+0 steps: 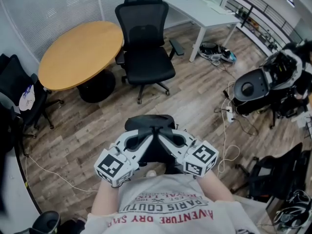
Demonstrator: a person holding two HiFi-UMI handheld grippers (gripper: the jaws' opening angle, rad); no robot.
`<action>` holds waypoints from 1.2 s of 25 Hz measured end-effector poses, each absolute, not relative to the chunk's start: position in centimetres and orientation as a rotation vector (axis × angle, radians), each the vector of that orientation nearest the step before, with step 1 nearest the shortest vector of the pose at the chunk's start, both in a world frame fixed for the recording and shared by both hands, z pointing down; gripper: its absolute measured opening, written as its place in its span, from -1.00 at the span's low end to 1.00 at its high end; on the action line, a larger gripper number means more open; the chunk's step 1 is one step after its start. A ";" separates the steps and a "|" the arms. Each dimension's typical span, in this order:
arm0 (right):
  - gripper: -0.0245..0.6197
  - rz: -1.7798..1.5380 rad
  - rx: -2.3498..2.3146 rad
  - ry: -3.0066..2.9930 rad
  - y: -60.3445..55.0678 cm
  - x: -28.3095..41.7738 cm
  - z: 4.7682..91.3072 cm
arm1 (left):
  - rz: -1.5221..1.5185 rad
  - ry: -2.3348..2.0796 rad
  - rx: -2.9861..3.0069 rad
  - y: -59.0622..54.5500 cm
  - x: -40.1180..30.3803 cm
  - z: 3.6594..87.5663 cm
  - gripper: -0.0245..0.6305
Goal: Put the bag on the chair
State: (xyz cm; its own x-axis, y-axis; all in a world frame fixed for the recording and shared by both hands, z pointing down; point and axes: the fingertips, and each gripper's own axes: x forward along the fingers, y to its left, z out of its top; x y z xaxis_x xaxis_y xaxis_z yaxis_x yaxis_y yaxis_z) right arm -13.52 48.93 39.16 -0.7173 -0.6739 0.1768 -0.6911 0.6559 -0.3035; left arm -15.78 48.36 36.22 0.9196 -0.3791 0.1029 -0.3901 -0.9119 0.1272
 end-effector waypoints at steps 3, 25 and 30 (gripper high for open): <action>-0.77 0.565 1.114 -2.826 47.1 -13.2 40.3 | 0.138 -0.640 2.915 46.6 -15.3 37.2 -0.76; -0.77 0.460 0.755 -2.855 22.8 1.5 40.3 | 0.138 -0.908 2.807 22.5 -0.7 37.7 -0.76; -0.77 0.457 0.822 -2.865 17.0 3.3 39.8 | 0.105 -0.842 2.829 17.0 0.7 37.3 -0.76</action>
State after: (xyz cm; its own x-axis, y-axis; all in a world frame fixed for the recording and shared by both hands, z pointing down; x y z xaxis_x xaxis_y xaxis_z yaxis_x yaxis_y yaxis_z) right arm 3.26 16.98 39.78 -0.8440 -0.4971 0.2013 -0.5351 0.8061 -0.2528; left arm 0.69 17.02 37.29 0.8363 -0.5348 0.1208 -0.5481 -0.8212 0.1589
